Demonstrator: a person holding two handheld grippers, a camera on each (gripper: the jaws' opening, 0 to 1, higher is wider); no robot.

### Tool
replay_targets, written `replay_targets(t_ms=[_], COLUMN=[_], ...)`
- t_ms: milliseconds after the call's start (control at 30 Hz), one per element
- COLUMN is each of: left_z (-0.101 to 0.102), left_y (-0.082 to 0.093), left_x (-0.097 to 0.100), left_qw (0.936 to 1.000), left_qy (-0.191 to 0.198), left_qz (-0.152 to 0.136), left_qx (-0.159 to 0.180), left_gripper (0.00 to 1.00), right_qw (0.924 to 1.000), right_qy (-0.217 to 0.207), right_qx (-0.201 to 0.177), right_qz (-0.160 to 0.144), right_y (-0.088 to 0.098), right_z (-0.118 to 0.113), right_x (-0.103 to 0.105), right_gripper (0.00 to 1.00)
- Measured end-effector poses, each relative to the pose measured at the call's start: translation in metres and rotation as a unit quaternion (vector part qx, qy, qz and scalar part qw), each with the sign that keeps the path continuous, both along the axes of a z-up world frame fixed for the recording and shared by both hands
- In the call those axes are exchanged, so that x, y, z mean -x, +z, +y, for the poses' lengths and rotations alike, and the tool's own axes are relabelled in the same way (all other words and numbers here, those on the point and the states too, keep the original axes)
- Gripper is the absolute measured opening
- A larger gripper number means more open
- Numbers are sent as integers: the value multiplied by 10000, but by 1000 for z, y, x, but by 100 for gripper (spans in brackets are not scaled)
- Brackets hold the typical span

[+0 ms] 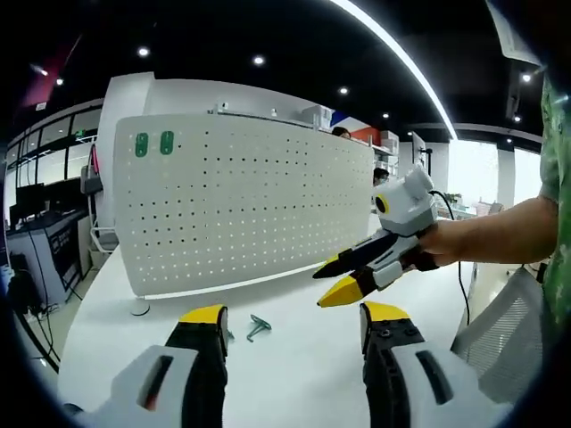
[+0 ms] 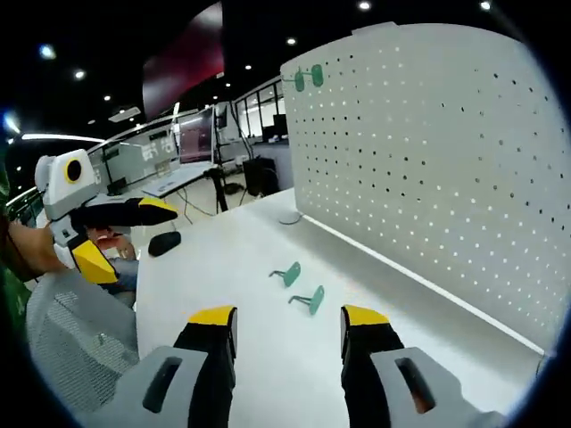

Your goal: Insert the hook assembly into the mounting plate slot until the hook locks in place.

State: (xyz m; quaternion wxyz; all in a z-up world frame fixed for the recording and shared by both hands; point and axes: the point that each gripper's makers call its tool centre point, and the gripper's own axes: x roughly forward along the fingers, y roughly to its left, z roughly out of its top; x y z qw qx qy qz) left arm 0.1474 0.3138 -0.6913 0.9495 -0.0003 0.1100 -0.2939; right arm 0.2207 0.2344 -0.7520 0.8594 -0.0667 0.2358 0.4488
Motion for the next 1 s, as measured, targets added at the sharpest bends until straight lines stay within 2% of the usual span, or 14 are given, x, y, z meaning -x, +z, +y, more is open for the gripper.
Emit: replay_targets(t_ms=[333,667,1000], left_z=[0,0,0], left_y=[-3,-6,-8], left_x=[-2,-2,-3], left_qw=[10000,9999,9999], left_qy=[-9,-30,-50], left_qz=[55,111,144], left_qx=[13,14,37], left_gripper=[61,61,60], right_qw=[9998,9994,9983], right_qy=[18,-51,5], right_qx=[181,351,570], right_qz=[67,51,93], right_y=[-22,-40,-58], right_z=[12,20,27], right_x=[-12,-28,-34], right_gripper=[41,31,24])
